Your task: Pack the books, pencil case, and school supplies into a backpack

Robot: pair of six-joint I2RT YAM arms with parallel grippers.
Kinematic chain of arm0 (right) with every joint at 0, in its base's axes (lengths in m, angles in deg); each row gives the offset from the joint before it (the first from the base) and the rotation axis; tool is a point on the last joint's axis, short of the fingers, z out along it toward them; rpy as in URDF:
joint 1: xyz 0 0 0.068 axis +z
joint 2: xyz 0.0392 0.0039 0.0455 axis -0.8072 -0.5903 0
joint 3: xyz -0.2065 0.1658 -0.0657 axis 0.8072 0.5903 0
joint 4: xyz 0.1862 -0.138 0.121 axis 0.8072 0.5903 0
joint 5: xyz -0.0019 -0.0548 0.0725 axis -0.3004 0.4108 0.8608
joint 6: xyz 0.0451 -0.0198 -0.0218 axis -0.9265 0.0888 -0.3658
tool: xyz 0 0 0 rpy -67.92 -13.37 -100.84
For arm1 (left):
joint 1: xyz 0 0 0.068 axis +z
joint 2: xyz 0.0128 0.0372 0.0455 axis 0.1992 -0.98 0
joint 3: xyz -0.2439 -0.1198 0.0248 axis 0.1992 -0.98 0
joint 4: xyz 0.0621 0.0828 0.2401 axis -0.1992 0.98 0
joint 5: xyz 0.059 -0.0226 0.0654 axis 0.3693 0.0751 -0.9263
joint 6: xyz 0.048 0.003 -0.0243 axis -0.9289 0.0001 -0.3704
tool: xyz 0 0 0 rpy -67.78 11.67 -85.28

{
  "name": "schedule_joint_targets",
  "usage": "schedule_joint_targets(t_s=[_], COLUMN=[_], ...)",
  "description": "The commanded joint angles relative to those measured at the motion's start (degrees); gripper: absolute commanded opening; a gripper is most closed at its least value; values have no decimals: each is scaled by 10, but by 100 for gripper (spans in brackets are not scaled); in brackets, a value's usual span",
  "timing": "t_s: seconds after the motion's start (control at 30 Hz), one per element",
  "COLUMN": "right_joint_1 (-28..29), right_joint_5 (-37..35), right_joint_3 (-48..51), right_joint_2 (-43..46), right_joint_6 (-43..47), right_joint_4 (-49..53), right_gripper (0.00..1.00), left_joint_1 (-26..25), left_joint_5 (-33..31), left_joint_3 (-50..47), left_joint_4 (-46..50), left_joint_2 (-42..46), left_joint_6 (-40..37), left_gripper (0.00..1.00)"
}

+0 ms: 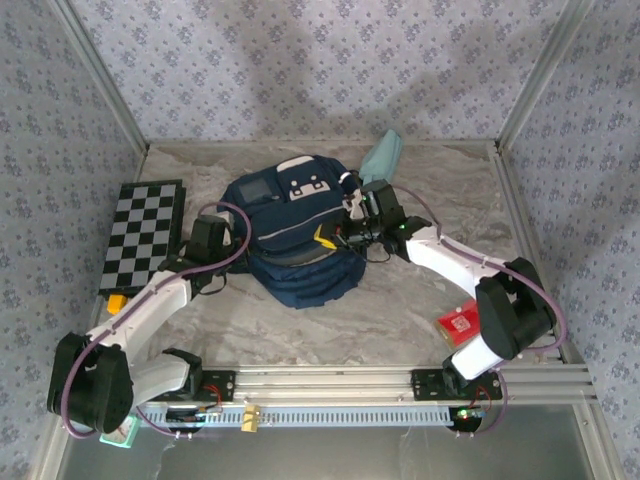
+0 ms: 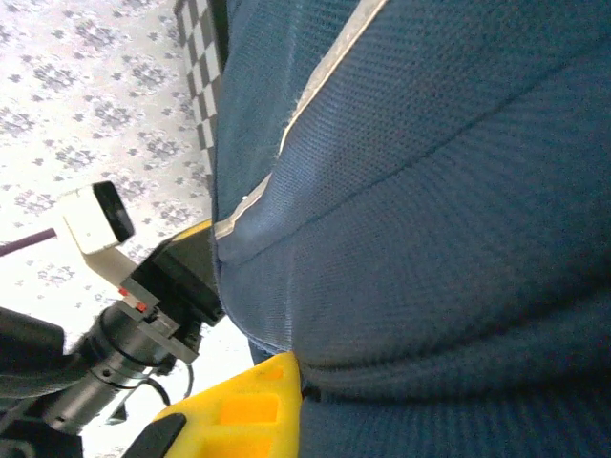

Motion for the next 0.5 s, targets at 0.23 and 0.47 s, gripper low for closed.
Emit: schedule_joint_targets(t_s=[0.23,0.47], right_joint_1=[-6,-84], right_joint_5=[-122,-233], right_joint_3=[-19,-60], right_joint_2=[94,87], right_joint_6=[157,277], right_joint_4=[213,308], right_gripper=[59,68], left_joint_1=[16,-26], left_joint_5=[6,13], left_joint_3=[21,22], left_joint_4=[112,132], left_joint_2=[98,129], left_joint_6=[31,65], left_gripper=[42,49])
